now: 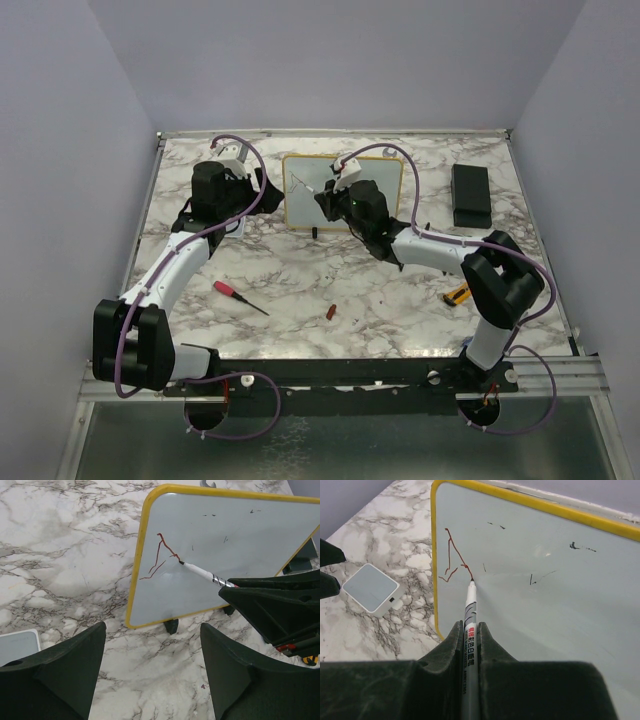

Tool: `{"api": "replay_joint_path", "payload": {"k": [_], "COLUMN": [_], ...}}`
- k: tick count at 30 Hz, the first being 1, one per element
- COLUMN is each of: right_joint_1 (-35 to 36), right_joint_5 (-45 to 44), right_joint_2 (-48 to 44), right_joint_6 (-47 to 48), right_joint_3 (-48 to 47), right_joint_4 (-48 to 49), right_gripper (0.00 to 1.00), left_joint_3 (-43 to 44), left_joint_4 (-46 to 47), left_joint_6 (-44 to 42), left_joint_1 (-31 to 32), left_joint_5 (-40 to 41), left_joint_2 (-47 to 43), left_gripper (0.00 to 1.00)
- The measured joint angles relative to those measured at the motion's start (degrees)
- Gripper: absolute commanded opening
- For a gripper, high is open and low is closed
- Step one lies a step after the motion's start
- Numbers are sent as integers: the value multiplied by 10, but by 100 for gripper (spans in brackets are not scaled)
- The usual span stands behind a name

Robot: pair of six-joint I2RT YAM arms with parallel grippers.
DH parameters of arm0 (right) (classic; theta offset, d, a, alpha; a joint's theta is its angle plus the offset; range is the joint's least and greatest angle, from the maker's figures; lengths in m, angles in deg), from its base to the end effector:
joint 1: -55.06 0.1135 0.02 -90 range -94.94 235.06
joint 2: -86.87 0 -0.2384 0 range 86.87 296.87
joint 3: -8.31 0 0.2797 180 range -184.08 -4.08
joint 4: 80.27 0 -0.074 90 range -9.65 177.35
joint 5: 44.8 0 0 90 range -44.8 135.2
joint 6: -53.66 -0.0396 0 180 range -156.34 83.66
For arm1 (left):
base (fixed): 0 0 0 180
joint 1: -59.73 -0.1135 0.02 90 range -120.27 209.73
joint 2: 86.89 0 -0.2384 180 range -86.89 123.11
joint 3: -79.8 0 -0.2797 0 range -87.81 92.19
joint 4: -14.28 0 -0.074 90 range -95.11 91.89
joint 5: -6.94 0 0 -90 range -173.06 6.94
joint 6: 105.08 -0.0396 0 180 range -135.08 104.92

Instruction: Write a sentence on the whiteboard

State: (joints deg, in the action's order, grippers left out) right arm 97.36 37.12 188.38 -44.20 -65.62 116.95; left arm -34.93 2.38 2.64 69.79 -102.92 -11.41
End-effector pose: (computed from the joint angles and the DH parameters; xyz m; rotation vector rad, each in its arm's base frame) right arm 0.3195 0.2832 0.1973 -0.4256 1.7264 0.5138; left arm 0.3310 -0.0724 0.2528 0.1004 1.9877 -0.6553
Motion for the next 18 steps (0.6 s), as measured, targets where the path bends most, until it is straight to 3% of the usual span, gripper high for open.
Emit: {"api": "replay_joint_path", "payload": {"k": [18], "right_joint_1": [3], "right_joint_5": [5], "right_joint_2": [0], "right_joint_6": [-7], "right_joint_3": [0], "right_joint_4": [-1], "right_gripper": [1], "left_joint_3": [0], "left_joint_4": [0], "left_joint_6": [0], "left_joint_1": [0], "left_joint_5": [0], "left_joint_2": [0], "left_gripper": [77]}}
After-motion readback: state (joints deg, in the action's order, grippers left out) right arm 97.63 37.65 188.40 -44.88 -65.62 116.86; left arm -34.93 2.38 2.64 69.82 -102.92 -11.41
